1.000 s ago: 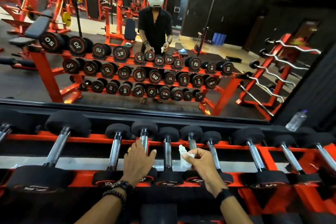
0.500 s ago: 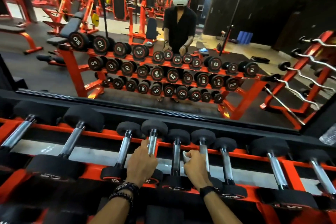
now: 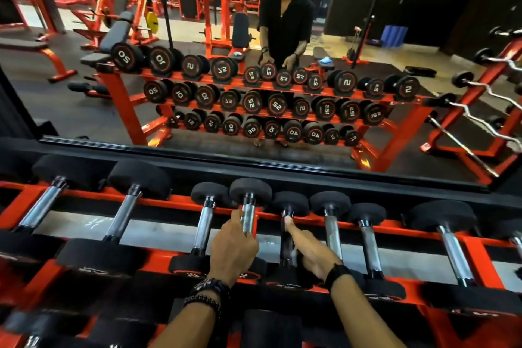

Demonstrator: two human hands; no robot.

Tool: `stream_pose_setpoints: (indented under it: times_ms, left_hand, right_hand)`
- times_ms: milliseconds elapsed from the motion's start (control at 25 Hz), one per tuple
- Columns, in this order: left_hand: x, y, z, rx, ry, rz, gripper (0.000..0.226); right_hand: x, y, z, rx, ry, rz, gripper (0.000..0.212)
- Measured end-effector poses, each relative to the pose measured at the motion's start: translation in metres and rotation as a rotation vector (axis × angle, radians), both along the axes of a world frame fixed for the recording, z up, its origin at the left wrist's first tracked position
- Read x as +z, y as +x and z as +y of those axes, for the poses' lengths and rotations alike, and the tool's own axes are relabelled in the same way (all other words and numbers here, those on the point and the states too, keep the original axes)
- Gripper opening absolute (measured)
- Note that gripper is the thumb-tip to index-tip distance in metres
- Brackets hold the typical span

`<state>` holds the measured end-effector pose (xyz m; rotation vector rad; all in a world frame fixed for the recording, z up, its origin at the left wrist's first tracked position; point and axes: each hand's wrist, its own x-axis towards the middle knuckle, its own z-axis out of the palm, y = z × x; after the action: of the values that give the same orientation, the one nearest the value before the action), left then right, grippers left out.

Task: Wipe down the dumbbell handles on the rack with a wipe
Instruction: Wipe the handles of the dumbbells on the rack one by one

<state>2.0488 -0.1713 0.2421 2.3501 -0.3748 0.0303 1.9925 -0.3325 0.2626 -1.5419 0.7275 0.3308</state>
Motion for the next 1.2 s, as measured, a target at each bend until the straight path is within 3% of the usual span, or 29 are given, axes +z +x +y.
stream_pose_setpoints:
  times_ms: [80,240,400,560,720,840,1000,1120,1200]
  left_hand:
    - [0.000,0.001,-0.001,0.009,0.010,-0.015,0.023]
    - [0.001,-0.001,0.000,0.014,0.007,0.004,0.029]
    - [0.001,-0.001,-0.001,0.023,-0.003,0.003,0.029]
    - [0.000,-0.001,0.000,0.019,-0.011,-0.006,0.037]
    - [-0.002,-0.002,-0.001,0.023,-0.020,-0.001,0.036]
    - [0.000,-0.001,0.000,0.032,-0.013,0.000,0.032]
    - [-0.002,-0.002,0.000,0.018,-0.015,0.001,0.032]
    - [0.000,0.000,-0.001,0.028,-0.013,0.002,0.033]
    - [-0.002,-0.002,0.000,0.013,-0.005,-0.001,0.033]
  right_hand:
    - [-0.006,0.002,0.001,0.029,-0.125,-0.019,0.104]
    - [-0.008,0.006,-0.006,-0.015,-0.046,0.000,0.092]
    - [-0.007,0.007,-0.011,0.027,-0.269,0.025,0.096]
    - [-0.001,0.010,-0.009,0.021,-0.192,0.008,0.093]
    - [-0.004,0.010,-0.007,0.055,-0.100,0.020,0.117]
    - [-0.001,0.011,-0.007,0.057,-0.140,0.046,0.114]
    - [-0.005,0.006,-0.003,0.032,-0.012,0.040,0.117]
    - [-0.003,0.010,-0.002,0.077,-0.137,0.051,0.107]
    - [-0.006,0.009,-0.005,0.043,-0.065,0.026,0.100]
